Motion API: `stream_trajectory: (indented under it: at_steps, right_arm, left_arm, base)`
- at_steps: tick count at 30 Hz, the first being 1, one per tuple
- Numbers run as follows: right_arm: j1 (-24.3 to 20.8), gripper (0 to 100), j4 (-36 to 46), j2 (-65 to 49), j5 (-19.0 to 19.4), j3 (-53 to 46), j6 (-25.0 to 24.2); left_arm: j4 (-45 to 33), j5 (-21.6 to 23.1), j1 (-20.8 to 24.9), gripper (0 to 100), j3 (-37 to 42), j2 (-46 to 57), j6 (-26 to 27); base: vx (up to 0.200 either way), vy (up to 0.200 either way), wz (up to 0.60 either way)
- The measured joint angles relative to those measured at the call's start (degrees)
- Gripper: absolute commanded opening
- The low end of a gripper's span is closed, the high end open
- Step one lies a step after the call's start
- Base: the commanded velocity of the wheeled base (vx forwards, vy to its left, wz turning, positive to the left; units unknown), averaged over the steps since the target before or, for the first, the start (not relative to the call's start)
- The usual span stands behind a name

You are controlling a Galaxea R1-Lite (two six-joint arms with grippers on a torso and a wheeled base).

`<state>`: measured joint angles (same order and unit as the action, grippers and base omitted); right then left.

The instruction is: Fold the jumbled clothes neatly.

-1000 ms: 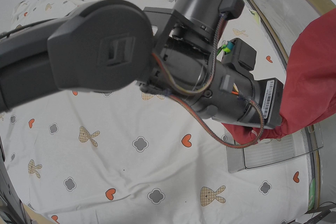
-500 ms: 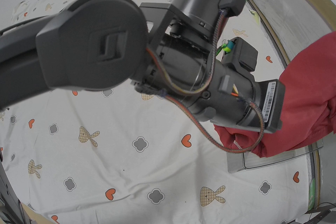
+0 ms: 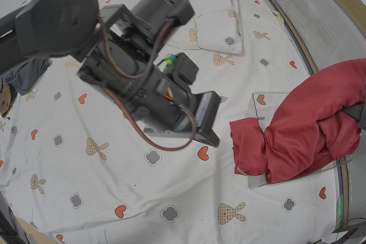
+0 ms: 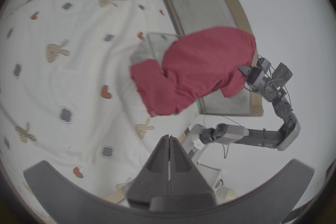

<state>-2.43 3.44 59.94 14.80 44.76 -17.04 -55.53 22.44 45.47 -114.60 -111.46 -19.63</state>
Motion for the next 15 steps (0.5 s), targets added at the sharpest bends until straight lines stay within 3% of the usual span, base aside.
stream_trajectory:
  at_steps: [4, 8, 14, 15]
  right_arm:
    - [-0.4, 0, -1.9, 5.4, 0.2, 0.2, -0.1]
    - [-0.8, 0, -3.5, 9.1, 1.2, 0.2, -0.1]
    - [-1.9, 0, -4.4, 13.0, 2.6, 0.1, -0.1]
    - [-2.1, 100, -4.6, 13.5, 2.8, 0.0, -0.1]
  left_arm:
    - [0.8, -0.8, -2.8, 0, 0.0, 4.3, 0.0]
    - [7.0, -0.9, -4.5, 0, 0.6, 8.4, 0.0]
    - [17.1, -0.9, -6.3, 0, 9.1, 14.1, 0.0]
    - [18.5, -0.9, -6.6, 0, 11.3, 15.0, 0.0]
  base:
    - [0.0, 0.0, 0.0]
    - [0.0, 0.0, 0.0]
    - [0.0, 0.0, 0.0]
    - [0.0, 0.0, 0.0]
